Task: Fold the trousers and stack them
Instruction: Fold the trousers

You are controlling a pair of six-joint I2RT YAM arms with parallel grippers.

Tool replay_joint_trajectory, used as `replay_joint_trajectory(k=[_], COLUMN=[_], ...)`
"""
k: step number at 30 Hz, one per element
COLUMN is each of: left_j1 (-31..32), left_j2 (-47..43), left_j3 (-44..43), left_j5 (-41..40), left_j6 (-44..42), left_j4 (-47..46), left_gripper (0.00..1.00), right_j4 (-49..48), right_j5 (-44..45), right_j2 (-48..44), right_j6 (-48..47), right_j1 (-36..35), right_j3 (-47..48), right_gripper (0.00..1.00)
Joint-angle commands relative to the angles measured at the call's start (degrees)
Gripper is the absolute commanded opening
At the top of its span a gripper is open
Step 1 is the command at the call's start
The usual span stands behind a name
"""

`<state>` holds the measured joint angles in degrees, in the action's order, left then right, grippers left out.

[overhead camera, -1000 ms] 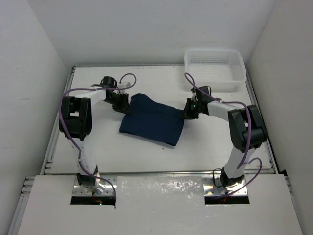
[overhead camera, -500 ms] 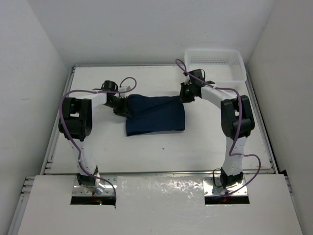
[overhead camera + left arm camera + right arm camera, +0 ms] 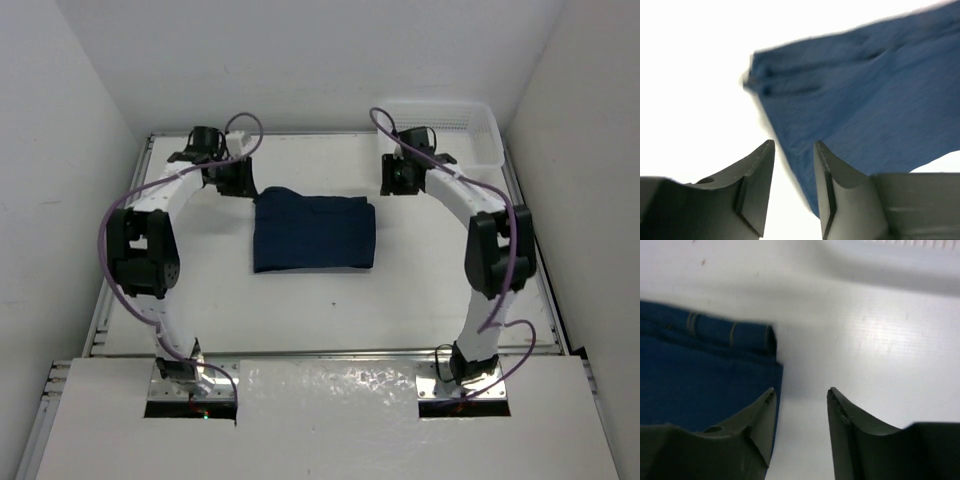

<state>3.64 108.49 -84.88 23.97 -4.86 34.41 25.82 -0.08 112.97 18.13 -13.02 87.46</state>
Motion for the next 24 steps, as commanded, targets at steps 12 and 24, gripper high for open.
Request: replay_joint_trajectory(k=[12,24], left_j1=[4.0,2.8], left_j2=[6.4,14.4], left_j3=[-4.0,-10.1], left_j5=[3.4,-11.2], left_j6=[-2.7,0.3], left_j4=[-4.7,-8.8], left_gripper=[0.00,0.05], right_j4=[-20.9,-14.8], right_j5=[-12.7,-6.0], right_j2=[-12.3,-7.1], right_j6=[24.2,17.7], right_j1=[-10.7,-9.3], right_j3=[-28.2,-27.6], right_gripper=[0.03,0.00])
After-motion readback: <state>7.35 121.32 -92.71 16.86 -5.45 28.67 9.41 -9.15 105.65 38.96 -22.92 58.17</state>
